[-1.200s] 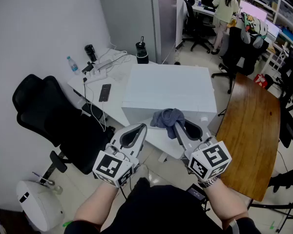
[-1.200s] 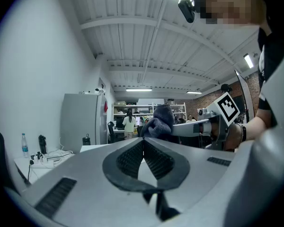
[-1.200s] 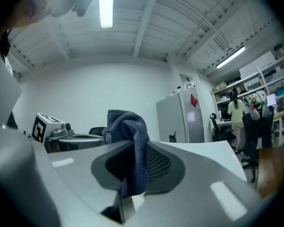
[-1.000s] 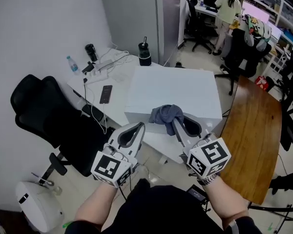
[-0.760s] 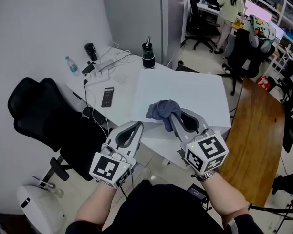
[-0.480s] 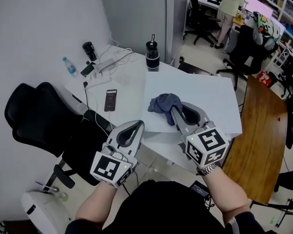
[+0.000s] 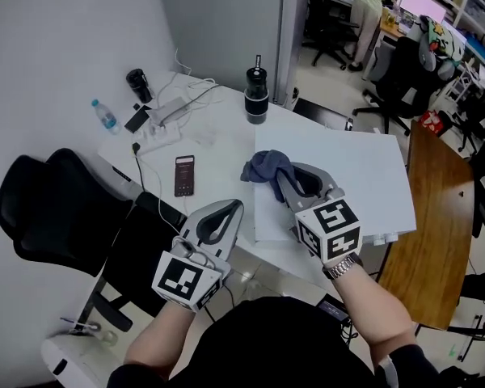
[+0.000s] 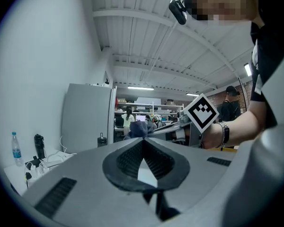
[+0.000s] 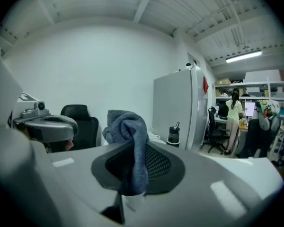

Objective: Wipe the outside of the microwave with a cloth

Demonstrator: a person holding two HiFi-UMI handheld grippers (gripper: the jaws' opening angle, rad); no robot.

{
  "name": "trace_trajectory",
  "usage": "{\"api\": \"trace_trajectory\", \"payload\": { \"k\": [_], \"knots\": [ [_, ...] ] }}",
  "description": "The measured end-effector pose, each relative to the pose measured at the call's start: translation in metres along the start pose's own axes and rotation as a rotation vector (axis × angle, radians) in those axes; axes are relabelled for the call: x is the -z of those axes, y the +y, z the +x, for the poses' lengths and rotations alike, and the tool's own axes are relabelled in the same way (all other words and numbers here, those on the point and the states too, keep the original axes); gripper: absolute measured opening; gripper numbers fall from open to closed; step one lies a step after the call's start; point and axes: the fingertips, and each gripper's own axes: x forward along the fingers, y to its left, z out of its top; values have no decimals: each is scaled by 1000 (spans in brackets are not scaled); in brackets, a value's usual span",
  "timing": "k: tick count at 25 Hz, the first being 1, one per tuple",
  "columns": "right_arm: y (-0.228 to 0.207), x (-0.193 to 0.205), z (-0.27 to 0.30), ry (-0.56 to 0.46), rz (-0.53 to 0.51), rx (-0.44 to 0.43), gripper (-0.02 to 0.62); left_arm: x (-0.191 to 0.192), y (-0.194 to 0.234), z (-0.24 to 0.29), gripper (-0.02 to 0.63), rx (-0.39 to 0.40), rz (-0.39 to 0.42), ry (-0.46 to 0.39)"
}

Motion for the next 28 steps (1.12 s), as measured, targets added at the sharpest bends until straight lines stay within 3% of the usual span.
{"api": "trace_trajectory", "payload": {
  "k": [8,15,28],
  "knots": [
    [0,28,46,170,-83,15,52,9,31,11,5,18,-31,0],
    [3,50,63,303,-224,13,51,12,41,20,5,33,-36,-4],
    [-32,62,36,337,-234,83,51,1,22,34,6,78,-5,-18]
  ]
}}
